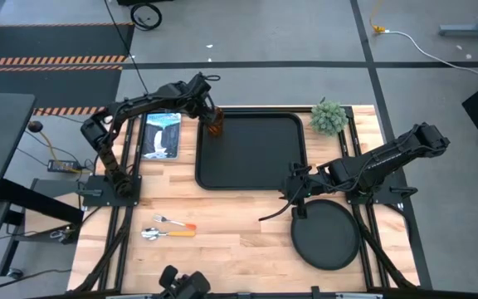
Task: Pick and place plate/cup/fork/spoon on tray
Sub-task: Move the orange glass to the top right of the tray
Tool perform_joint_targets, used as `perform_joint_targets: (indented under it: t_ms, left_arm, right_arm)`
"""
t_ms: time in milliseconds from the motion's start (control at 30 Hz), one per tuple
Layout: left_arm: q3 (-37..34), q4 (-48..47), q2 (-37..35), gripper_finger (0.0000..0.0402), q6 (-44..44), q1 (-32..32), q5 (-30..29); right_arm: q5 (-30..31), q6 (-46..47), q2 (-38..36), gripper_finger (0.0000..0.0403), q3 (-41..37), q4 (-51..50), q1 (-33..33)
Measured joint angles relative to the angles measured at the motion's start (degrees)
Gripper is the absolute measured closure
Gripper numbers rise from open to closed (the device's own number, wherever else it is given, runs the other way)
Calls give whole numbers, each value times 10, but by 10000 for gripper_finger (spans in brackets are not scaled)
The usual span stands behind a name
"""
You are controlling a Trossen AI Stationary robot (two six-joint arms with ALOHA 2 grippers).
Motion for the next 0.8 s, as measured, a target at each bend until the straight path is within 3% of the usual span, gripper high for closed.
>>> perform_joint_targets:
  t_ms: [600,800]
  left_arm:
    - [0,15,-1,384,1,-4,-5]
    - [0,15,-2,386,0,-4,3]
  right_arm:
    - [-2,1,0,286,0,0,0]
    - [-2,1,0,286,0,0,0]
